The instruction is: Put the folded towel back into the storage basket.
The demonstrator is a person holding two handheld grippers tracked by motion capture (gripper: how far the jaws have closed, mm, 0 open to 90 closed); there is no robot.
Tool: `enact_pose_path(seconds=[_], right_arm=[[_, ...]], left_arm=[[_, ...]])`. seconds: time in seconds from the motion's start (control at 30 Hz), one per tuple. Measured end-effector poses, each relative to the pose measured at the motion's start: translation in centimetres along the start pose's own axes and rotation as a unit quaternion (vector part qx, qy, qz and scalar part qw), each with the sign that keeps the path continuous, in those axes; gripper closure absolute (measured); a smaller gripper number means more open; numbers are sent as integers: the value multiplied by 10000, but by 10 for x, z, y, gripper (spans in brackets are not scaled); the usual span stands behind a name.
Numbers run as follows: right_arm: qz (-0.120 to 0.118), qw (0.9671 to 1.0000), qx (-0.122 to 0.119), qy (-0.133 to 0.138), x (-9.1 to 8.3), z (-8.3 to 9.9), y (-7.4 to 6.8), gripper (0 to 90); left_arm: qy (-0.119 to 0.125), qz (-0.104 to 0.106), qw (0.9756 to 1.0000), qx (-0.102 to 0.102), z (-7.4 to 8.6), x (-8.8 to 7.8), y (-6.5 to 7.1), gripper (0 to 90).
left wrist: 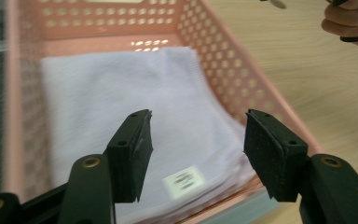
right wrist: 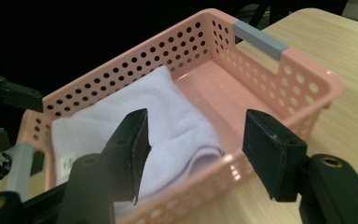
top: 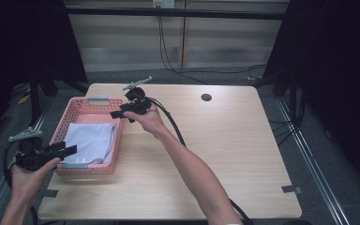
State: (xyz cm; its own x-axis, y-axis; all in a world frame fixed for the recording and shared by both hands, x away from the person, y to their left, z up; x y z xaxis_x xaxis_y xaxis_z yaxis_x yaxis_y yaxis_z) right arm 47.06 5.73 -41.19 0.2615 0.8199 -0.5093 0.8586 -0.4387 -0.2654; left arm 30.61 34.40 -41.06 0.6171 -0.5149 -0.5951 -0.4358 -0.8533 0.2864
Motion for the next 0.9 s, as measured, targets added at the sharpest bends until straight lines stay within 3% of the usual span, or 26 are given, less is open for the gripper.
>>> enact_pose_path(seconds=[0.13, 0.23, 0.43, 0.63, 0.73, 0.9], right_arm=[[81, 9999, -81, 68, -30, 12, 2, 420], [146, 9997, -155, 152, -54, 23, 2, 432], [321, 9989, -273, 205, -103, 50, 1, 444], [488, 9982, -196, 291, -152, 89, -1, 443], [572, 9980, -140, 247, -176, 113, -3, 441], [851, 9960, -24, 261, -218, 149, -7, 437]], left_arm=[[93, 256, 9994, 211, -3, 12, 24, 391], [96, 215, 9993, 294, -3, 23, 43, 368], [58, 439, 9981, 431, -5, 46, 80, 315], [-221, 482, 9967, 615, 3, 67, 117, 313], [-248, 669, 9952, 668, 7, 76, 128, 274], [-315, 684, 9944, 738, 20, 86, 142, 252]])
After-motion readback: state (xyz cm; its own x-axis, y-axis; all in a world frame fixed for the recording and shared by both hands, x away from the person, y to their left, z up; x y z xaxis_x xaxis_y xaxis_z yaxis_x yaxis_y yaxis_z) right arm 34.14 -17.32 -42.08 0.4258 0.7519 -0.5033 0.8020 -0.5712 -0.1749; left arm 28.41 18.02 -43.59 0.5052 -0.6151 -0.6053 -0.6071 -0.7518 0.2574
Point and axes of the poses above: each handheld gripper's, and its own axes: x roughly forward along the jaws, z roughly out of its underside, y roughly to its right, the point moved 1 cm from there along x, roughly forward along the jaws, and after that the axes turned 4 degrees about -x, right-handed, at the moved point
